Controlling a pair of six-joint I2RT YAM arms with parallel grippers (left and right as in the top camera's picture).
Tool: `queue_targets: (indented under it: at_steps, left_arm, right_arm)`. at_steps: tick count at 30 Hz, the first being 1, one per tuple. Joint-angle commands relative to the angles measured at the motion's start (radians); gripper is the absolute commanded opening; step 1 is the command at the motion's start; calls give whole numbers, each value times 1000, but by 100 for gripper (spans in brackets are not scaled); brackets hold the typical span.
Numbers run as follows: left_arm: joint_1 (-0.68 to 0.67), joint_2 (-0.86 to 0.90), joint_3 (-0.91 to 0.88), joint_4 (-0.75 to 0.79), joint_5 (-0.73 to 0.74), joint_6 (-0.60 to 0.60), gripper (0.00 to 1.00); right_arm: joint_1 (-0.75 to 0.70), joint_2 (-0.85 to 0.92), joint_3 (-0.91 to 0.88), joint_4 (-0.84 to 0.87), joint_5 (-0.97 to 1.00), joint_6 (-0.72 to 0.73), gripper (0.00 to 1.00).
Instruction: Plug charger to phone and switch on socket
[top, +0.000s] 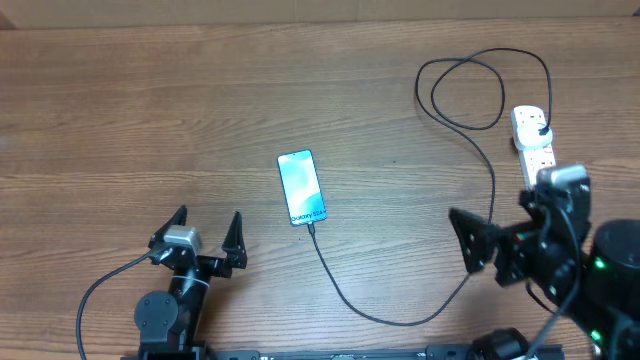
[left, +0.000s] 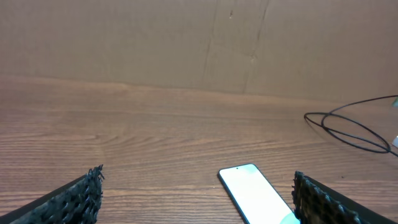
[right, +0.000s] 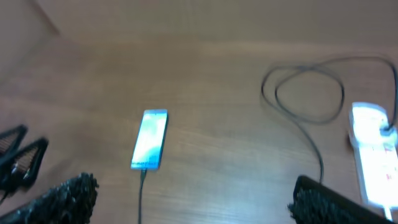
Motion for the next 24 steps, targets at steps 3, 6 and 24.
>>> queue_targets:
  at_steps: [3, 6, 24]
  left_arm:
    - [5, -8, -3, -2, -10, 19, 100]
    - [5, -8, -3, -2, -10, 19, 100]
    - [5, -8, -3, -2, -10, 19, 100]
  right_arm:
    - [9, -40, -293, 335, 53, -3, 100]
    - [9, -103, -496, 579, 42, 1, 100]
    - [-33, -620, -1141, 1033, 19, 31, 100]
